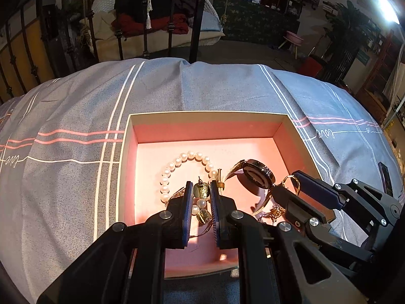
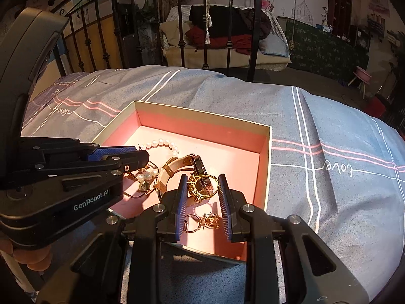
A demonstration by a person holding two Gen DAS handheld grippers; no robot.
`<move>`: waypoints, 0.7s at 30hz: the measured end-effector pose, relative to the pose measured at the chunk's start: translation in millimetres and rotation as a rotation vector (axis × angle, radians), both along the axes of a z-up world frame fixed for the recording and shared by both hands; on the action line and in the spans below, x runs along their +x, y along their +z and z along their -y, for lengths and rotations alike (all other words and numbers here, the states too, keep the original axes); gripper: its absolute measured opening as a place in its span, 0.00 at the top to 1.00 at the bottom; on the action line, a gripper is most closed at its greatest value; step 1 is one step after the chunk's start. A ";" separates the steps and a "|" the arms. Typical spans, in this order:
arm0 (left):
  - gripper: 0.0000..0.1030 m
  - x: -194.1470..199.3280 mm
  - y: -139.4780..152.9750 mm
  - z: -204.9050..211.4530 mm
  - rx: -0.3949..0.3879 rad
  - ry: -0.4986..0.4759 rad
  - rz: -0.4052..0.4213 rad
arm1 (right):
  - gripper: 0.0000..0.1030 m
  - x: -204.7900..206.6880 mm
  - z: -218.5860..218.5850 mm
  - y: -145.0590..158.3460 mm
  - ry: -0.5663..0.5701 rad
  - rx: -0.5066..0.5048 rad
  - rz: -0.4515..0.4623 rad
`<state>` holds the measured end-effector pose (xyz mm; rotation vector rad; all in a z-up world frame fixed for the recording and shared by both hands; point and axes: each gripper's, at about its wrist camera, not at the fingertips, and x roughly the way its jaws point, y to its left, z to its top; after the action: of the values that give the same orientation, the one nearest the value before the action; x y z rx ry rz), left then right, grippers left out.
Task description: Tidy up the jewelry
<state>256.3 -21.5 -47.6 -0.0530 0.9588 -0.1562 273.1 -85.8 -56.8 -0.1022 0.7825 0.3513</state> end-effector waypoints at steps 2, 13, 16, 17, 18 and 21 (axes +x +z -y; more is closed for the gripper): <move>0.87 0.8 -2.3 0.1 0.002 -0.001 -0.007 | 0.76 1.3 0.0 -2.2 0.001 -0.002 -0.007; 0.87 5.0 -6.0 -0.3 0.002 0.007 -0.024 | 0.76 2.2 -1.0 -6.8 0.008 -0.009 -0.021; 0.86 5.3 -5.4 0.2 0.010 0.012 -0.022 | 0.76 2.1 -2.7 -7.7 0.012 -0.012 -0.027; 0.84 5.2 -5.1 0.0 0.007 0.014 -0.022 | 0.76 1.4 -3.1 -7.6 0.017 -0.013 -0.029; 0.72 4.8 -4.4 -0.4 0.007 0.018 -0.022 | 0.75 0.5 -4.1 -7.5 0.023 -0.016 -0.031; 0.49 0.5 1.8 -1.3 0.028 0.042 0.011 | 0.67 -3.9 -5.9 -6.0 0.035 -0.023 -0.023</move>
<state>256.8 -20.2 -45.8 -0.0462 0.9484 -0.1043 269.2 -79.9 -62.8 -0.1339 0.8084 0.3766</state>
